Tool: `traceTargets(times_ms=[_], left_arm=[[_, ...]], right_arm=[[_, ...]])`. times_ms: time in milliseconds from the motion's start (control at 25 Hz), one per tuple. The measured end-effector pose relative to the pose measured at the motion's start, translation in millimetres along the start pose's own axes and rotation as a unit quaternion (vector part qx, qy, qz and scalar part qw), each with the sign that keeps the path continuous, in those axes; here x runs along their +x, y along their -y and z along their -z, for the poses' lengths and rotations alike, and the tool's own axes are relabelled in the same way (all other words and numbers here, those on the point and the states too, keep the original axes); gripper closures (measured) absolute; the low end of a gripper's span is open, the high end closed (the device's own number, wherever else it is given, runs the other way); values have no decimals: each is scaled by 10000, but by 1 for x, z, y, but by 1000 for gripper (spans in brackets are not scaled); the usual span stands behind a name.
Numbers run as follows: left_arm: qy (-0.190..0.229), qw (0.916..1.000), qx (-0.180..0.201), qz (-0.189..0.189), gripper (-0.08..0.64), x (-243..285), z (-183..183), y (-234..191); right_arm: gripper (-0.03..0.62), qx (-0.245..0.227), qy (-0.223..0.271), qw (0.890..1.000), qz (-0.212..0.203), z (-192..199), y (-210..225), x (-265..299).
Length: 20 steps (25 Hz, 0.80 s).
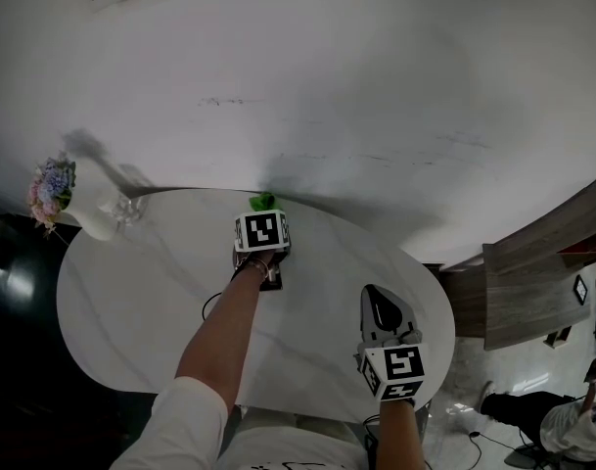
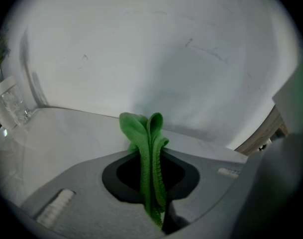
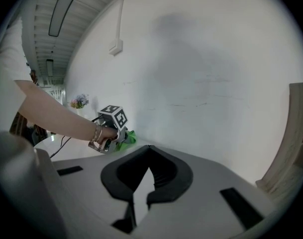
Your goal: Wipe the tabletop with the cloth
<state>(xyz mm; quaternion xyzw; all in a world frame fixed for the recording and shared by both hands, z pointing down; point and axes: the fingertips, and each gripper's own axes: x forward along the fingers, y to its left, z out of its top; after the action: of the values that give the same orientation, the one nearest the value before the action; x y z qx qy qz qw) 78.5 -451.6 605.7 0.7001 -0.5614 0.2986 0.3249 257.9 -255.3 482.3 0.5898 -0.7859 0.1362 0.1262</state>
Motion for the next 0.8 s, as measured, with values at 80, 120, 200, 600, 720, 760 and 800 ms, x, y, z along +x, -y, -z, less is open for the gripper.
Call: traceTargets(times_ms=[80,120,200,600,720,760,800], left_arm=[[-5,10000,-1,22,509,0,1,5],[-6,10000,-9,44,509,1,1,8],[-14,9999,-25,112,509,1,1,14],[-5,9974,-214,693,509,3,6,59],[-51,9963,-162,840,509,4,8,73],[-68,9958,-186,897,509,5,8,78],[-76,9952,-225,948,509,5,8,81]], right_arm=[[597,10,-4,10000,8,2,2,-2],[597,12,-3,10000,8,2,3,-3],[597,8,-2,10000,7,3,4,-4],[597,26,36,10000,60,2,13,-11],[597,32,36,10000,88,3,16,-13],[597,36,34,9999,99,4,17,-14],[597,41,30,9999,109,4,18,-15]])
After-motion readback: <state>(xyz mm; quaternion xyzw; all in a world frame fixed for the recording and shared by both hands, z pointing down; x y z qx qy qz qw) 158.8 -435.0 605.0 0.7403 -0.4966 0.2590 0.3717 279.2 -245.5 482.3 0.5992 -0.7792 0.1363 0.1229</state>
